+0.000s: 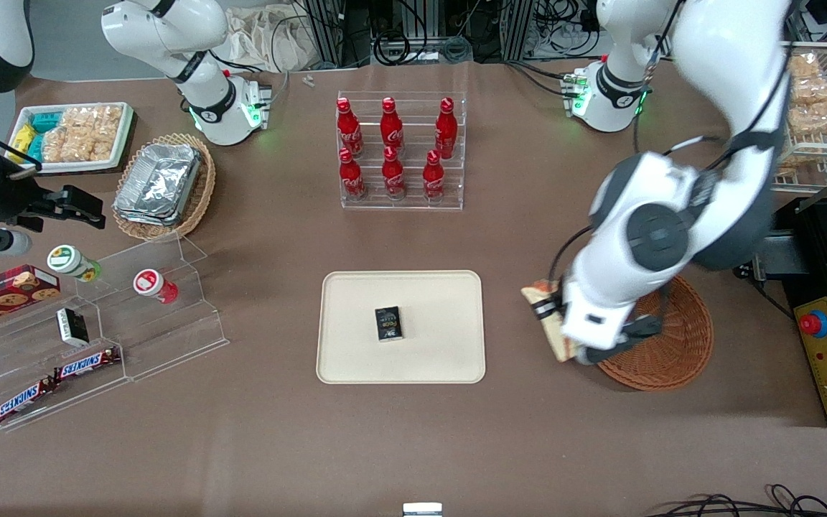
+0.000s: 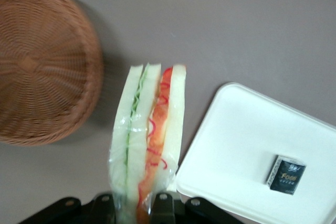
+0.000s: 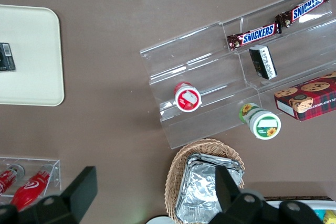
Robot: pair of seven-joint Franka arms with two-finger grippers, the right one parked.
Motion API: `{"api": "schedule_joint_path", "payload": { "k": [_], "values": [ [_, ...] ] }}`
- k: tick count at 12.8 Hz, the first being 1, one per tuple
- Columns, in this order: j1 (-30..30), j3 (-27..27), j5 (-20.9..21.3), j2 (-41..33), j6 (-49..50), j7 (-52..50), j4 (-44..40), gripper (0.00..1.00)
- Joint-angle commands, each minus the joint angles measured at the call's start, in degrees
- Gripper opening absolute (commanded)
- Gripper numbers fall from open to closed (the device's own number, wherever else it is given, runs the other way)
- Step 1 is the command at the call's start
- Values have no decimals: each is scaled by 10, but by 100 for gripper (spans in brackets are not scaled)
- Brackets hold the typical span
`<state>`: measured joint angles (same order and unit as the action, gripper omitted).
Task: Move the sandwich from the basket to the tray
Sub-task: 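Carry the sandwich with the left gripper over to the cream tray, then lower the sandwich onto the tray beside the tissue pack and release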
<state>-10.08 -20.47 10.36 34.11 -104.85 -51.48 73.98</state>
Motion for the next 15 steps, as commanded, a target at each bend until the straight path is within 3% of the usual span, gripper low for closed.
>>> {"api": "schedule_joint_path", "payload": {
  "k": [1,6,10,11,12,15],
  "values": [
    [-43,2,34,93,-38,24,-56,0],
    [-85,2,31,163,-145,16,-56,0],
    [-110,2,33,199,-165,27,-54,0],
    [-110,2,34,197,-165,27,-46,16],
    [-110,2,37,192,-165,24,-38,99],
    [-108,2,32,156,-155,18,-34,100]
  ]
}}
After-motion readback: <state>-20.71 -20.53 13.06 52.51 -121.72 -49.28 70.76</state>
